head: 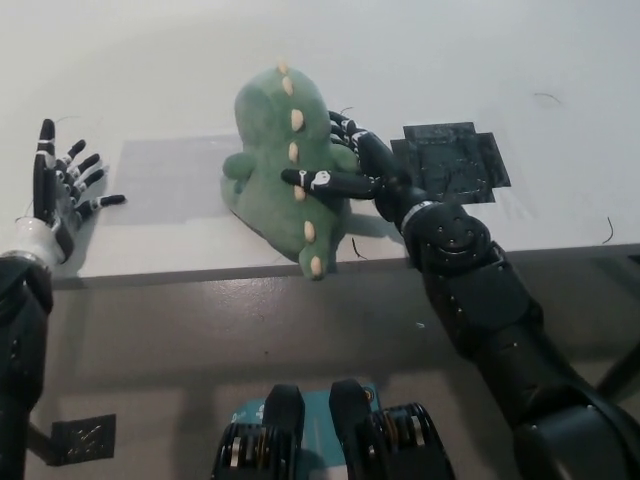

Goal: Use both hands to pick up a dinasour on the right side and move it to the left side

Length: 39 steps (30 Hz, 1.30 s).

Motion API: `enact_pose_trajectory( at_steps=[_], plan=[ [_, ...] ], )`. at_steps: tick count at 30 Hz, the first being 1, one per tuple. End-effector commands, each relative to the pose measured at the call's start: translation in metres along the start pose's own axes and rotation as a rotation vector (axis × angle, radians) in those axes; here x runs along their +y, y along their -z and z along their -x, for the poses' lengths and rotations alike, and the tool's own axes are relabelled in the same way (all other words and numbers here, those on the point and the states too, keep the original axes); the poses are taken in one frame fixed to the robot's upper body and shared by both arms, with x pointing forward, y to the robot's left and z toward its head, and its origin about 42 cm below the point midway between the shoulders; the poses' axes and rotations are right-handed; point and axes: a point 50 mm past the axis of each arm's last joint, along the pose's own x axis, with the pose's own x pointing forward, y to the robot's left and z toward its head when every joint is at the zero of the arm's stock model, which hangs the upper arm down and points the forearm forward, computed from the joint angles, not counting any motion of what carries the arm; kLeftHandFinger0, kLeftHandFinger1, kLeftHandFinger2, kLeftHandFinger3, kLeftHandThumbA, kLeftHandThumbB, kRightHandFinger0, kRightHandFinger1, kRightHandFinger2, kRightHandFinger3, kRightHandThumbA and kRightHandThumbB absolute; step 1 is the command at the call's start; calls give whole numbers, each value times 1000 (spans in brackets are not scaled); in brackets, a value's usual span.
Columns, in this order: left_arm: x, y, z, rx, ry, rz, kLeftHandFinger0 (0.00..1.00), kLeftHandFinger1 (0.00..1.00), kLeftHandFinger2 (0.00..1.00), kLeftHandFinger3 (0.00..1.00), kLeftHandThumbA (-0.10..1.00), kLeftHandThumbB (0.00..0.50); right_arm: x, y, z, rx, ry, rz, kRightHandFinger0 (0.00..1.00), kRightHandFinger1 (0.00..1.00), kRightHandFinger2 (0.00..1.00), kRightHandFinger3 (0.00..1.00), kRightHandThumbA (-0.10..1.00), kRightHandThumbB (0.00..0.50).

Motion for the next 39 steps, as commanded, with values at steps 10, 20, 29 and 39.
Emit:
enact_pose_trajectory(
  at_steps=[10, 20, 29, 39],
  plan=[
    [17, -15, 16, -98, 69, -32, 1000, 1000, 1000, 1000, 1000, 412, -27, -14, 7, -78, 12, 0, 1000, 1000, 1000, 1000, 1000, 241],
    [21, 8, 54, -104, 126, -103, 1000, 1000, 1000, 1000, 1000, 500, -116, -20, 81, -193, 13, 26, 1000, 1000, 1000, 1000, 1000, 500],
    [8, 18, 66, -97, 178, -113, 1000, 1000, 1000, 1000, 1000, 500, -185, -11, 131, -170, 104, -35, 1000, 1000, 1000, 1000, 1000, 500],
    [-21, 35, 116, -203, 181, -97, 1000, 1000, 1000, 1000, 1000, 500, -185, 1, 197, -230, 129, 55, 1000, 1000, 1000, 1000, 1000, 377]
  ],
)
